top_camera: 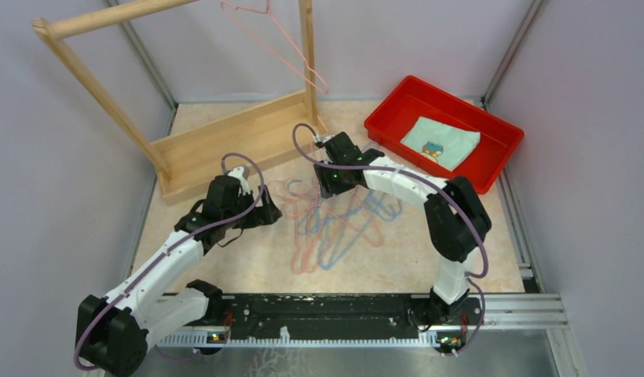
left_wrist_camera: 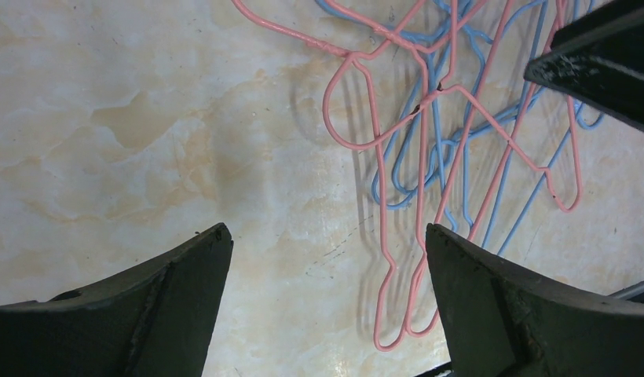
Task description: Organize the hangers
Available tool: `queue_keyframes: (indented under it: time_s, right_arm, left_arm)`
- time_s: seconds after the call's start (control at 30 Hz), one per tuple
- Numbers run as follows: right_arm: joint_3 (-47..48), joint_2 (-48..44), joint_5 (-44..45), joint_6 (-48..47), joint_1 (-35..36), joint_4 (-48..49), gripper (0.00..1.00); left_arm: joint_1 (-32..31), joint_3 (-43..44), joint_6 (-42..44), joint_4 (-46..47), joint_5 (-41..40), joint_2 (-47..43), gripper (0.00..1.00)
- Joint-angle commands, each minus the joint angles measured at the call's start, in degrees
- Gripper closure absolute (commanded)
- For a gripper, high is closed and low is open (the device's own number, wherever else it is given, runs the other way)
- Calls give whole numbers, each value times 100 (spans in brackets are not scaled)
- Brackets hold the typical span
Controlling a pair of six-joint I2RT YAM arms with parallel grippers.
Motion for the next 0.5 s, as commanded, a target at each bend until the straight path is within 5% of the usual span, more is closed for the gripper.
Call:
queue_keyframes:
  time_s: [0.0,0.47]
  right_arm:
    - [904,576,-225,113,18,561,53]
    - [2389,2366,11,408,-267,759,56]
  left_arm:
    - [-80,186,-72,-65,-125,-77,2]
    - [-118,-94,-346,20,-275,-241,2]
